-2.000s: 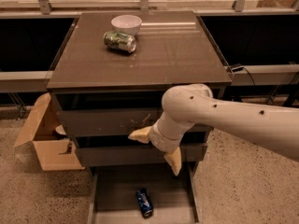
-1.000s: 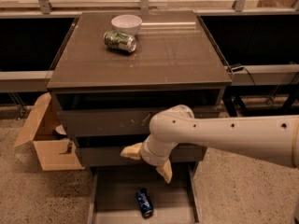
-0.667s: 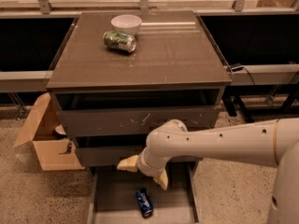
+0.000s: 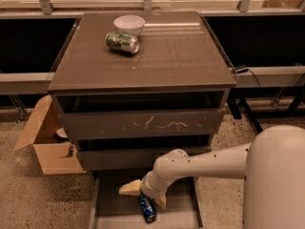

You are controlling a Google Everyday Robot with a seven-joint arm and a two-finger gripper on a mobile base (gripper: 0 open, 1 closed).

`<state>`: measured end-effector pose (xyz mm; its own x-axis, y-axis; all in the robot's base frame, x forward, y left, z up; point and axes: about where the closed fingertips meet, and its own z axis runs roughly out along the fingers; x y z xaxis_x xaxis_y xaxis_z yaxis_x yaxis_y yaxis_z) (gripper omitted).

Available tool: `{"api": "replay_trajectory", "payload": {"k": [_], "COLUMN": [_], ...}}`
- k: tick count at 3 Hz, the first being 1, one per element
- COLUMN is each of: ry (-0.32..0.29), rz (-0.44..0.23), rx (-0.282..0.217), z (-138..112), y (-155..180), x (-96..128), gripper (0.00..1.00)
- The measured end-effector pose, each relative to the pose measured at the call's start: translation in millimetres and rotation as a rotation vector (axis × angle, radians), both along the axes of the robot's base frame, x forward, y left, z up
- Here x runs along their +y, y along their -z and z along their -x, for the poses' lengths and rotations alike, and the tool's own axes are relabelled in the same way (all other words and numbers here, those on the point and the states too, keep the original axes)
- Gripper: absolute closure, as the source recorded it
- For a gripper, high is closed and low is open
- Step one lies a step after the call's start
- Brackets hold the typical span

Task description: Pick pepsi can from bottom drawer and place on counter

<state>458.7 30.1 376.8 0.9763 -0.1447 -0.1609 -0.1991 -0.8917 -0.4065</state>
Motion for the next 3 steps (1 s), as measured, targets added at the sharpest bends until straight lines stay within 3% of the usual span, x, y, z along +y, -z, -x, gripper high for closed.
{"api": "replay_trajectory", "payload": {"k": [1,3], "ry": [0.000,-0.117], "rz": [0.000,0.108], "rx": [0.000,-0.009], "z": [0,-21], "y": [0,89], "x": [0,1], "gripper": [0.00,0.00]}}
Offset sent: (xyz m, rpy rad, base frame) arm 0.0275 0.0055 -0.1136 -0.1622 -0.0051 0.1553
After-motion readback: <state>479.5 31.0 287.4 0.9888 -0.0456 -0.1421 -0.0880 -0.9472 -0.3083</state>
